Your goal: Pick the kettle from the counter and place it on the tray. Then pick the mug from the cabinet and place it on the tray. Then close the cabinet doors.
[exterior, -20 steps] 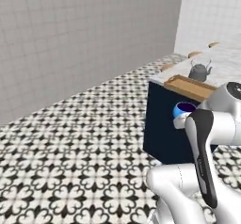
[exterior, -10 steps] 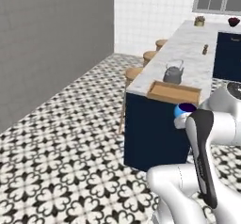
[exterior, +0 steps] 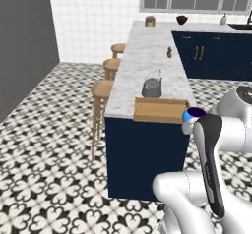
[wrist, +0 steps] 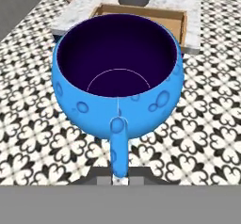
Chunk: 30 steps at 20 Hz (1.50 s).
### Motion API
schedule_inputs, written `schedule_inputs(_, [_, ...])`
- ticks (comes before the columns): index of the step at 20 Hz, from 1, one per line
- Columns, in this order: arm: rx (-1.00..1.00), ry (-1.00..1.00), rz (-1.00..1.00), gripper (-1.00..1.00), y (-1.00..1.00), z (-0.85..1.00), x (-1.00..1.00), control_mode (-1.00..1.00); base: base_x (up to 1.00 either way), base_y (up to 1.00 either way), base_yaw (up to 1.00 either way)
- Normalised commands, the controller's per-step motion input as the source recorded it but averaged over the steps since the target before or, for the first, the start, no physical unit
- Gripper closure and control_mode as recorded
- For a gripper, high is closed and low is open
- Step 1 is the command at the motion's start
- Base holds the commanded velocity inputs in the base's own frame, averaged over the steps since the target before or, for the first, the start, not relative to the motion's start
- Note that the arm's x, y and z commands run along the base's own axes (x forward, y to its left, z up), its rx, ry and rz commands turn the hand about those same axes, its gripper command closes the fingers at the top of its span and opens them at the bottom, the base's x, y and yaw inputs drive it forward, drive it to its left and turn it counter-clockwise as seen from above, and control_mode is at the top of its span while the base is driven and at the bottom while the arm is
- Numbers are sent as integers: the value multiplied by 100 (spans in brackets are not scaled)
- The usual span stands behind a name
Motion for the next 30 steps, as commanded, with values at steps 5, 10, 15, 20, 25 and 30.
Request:
schedule_inputs(5, [0, 0, 0, 100, 0, 0, 0, 100, 64, 14, -35])
schedule_inputs(10, [0, 0, 0, 100, 0, 0, 0, 100, 60, 13, -23])
schedule_inputs(15, [0, 0, 0, 100, 0, 0, 0, 100, 52, 37, -16])
schedule_inputs(20, [0, 0, 0, 100, 0, 0, 0, 100, 18, 36, -25])
schedule_inputs(25, [0, 0, 0, 100, 0, 0, 0, 100, 0, 71, -46])
schedule_inputs(30, [0, 0, 0, 100, 0, 0, 0, 100, 2, 94, -50])
